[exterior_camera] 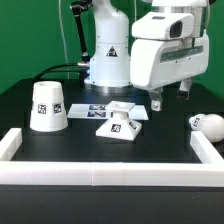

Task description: Assemble lamp

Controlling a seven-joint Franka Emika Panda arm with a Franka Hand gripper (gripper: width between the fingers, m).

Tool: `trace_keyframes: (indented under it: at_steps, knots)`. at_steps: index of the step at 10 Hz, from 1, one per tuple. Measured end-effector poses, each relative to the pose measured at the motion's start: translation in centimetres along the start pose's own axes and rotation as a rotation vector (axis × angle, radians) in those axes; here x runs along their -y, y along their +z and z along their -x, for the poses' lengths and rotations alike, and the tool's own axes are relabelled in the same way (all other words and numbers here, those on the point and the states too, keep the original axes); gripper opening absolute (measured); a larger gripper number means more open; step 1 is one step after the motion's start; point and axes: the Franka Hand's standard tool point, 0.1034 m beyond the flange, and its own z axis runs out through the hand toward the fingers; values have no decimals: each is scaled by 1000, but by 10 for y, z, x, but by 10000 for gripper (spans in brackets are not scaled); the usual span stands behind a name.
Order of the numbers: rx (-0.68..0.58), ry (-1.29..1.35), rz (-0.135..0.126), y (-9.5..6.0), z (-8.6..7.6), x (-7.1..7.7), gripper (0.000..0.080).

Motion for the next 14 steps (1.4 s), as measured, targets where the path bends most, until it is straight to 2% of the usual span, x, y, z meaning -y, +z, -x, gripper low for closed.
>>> trace_keyframes:
  at_steps: [5,6,7,8,9,11,13,14]
  knots:
    - [0,1,0,0,0,0,700]
    - [-16,46,13,-1,3,2,700]
    - [-34,105,29,-3,18,12,700]
    - [-15,121,24,-2,39,18,700]
    - [-12,133,26,-3,54,16,700]
    - [-2,130,28,-3,104,11,700]
    - [-13,127,30,3,128,5,700]
    - [-14,146,29,3,126,6,700]
